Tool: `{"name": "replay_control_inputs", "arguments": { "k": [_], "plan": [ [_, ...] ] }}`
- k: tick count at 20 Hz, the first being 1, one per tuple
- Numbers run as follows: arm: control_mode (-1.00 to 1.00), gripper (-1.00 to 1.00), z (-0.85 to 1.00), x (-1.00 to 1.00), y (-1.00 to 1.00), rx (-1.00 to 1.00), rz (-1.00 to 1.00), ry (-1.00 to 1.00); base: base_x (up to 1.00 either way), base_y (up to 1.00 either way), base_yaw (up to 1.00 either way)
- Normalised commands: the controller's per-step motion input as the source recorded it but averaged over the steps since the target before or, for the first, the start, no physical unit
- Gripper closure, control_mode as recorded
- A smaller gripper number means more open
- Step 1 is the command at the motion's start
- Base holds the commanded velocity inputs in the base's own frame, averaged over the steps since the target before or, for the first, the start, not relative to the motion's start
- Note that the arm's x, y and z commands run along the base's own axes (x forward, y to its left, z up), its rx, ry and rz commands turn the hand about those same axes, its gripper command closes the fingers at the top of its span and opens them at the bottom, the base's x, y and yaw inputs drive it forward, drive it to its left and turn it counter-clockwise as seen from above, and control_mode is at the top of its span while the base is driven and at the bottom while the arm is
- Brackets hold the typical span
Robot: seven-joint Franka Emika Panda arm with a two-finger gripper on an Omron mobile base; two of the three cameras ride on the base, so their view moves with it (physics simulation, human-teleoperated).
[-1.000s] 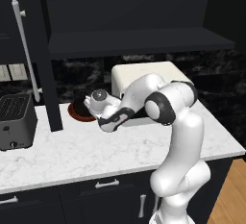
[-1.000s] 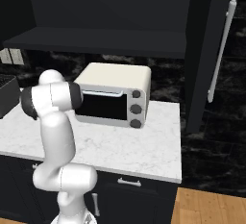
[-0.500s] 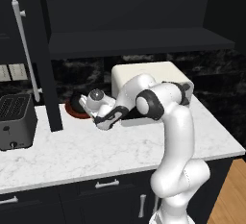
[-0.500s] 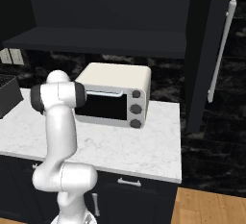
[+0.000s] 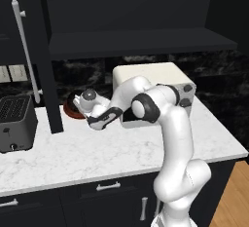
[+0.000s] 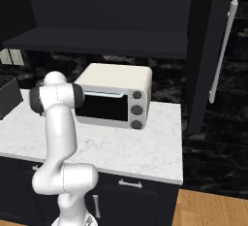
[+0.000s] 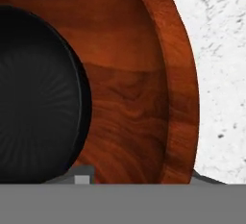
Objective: Pick up the bowls on the counter and stack them on top of one another in the open cabinet. Place the smaller bowl on top of the larger bowl.
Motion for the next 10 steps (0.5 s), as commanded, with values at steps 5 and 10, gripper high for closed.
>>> {"name": "replay_control_inputs", "arguments": {
  "k": [5,10],
  "plan": [
    [-1.00,1.00,0.02,-0.82,0.00,0.01,0.00,-0.08,0.00,0.00,0.00],
    [-1.00,1.00,0.24,-1.00,0.00,0.01,-0.01,-0.18,0.00,0.00,0.00]
  ]
}}
